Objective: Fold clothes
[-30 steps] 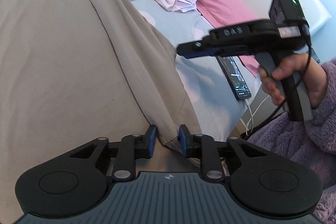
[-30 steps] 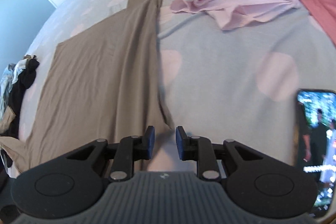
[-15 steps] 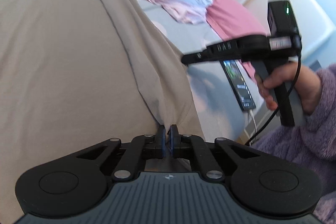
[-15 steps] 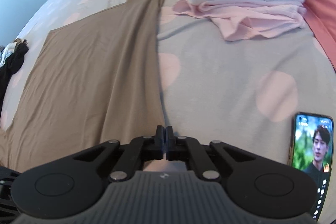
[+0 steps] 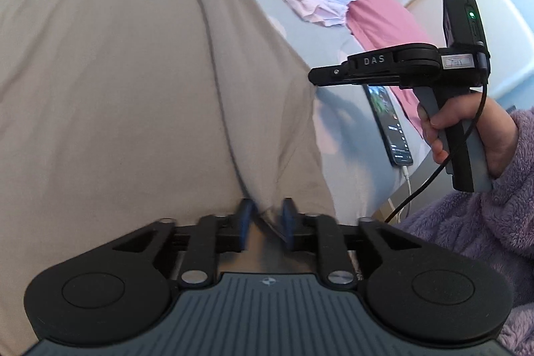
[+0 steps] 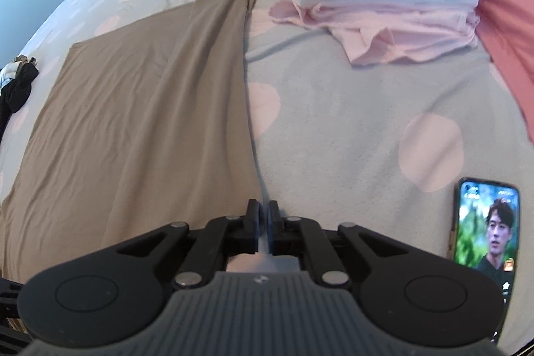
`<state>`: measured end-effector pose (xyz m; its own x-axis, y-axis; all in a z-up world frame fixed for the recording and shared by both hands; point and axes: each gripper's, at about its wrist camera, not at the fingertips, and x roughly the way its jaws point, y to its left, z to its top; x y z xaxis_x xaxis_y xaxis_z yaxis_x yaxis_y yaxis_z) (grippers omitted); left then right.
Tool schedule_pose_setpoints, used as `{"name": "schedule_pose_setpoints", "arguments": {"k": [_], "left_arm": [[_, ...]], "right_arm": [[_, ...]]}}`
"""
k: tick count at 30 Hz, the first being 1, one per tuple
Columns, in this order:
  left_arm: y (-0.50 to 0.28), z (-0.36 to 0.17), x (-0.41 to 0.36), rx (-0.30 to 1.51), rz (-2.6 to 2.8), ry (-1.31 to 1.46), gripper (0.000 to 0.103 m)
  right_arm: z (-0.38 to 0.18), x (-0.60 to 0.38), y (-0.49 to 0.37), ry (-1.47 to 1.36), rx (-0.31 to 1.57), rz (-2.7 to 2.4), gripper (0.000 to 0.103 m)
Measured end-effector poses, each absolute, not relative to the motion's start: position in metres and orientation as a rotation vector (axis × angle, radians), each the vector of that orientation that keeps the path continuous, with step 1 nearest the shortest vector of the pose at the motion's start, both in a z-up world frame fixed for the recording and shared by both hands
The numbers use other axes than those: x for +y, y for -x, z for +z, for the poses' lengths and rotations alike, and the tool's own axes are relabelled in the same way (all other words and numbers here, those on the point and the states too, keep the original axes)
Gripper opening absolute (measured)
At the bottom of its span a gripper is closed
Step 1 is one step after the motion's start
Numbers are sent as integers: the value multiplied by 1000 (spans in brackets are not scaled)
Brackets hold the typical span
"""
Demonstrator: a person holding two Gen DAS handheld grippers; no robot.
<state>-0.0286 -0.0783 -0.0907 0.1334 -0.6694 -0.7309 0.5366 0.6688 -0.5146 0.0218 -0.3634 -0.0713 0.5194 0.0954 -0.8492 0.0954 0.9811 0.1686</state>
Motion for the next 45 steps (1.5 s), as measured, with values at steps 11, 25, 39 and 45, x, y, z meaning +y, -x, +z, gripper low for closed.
{"name": "schedule_pose_setpoints", "arguments": {"k": [11, 25, 39, 45], "left_arm": [[60, -90, -88, 1209, -949, 117, 32], [76, -91, -89, 1227, -927, -21, 19], [58, -29, 11, 1078, -664, 64, 21], [45, -3, 72, 1031, -491, 39, 26]], "right_arm": [[-54, -306, 26, -100, 1034, 246, 9], [-86, -258, 71, 17, 1180, 410, 9], [-48, -219, 73, 28, 1042, 387, 33], [-41, -187, 62, 59, 1034, 444, 33]]}}
